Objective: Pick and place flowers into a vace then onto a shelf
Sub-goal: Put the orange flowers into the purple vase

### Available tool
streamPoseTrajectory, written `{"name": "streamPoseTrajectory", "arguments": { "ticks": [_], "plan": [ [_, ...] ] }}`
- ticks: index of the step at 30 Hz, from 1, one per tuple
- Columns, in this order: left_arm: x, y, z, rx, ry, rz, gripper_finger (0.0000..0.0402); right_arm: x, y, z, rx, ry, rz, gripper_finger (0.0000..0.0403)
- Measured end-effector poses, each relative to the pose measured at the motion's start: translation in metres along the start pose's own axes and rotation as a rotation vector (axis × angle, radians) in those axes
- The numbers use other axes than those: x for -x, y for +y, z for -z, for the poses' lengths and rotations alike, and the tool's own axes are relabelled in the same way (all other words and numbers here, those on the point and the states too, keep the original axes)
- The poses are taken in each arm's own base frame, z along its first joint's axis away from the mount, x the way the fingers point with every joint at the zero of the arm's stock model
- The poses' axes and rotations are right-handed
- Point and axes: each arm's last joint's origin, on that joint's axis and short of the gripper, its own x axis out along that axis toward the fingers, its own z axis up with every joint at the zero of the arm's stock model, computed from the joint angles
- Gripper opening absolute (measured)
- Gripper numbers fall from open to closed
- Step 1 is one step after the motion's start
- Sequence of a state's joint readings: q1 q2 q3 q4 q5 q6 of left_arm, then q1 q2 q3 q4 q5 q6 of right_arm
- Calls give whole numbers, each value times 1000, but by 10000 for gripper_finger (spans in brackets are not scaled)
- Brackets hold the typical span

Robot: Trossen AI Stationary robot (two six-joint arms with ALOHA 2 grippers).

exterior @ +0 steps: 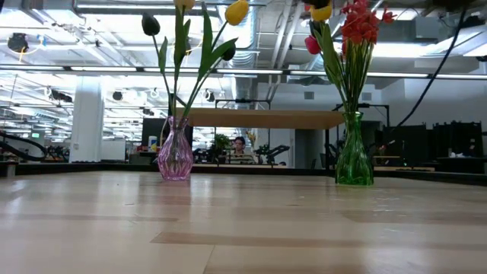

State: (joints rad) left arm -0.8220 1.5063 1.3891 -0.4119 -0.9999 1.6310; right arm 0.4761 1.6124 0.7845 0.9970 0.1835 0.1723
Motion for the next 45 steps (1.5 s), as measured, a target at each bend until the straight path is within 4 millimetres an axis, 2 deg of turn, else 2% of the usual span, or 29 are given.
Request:
{"name": "streamPoseTrajectory", "arguments": {
  "ticks": [7,15,19,27,33,45],
  "plan": [
    [-4,-3,3,-17,3,23,11,-32,-11,5,-32,1,-15,87],
    [-3,-11,2,-68,-10,74,11,-62,-15,1,-74,-12,-163,140],
    [-3,-13,2,-78,-11,91,11,-73,-25,4,-141,17,-199,175],
    [-3,-14,2,-84,-14,94,12,-84,-44,-4,-193,47,-145,224],
    [-3,-14,2,-86,-13,95,12,-89,-43,-9,-194,52,-149,225],
    [-12,-15,9,-107,20,117,12,-92,-43,-12,-195,80,-136,186]
  ]
}}
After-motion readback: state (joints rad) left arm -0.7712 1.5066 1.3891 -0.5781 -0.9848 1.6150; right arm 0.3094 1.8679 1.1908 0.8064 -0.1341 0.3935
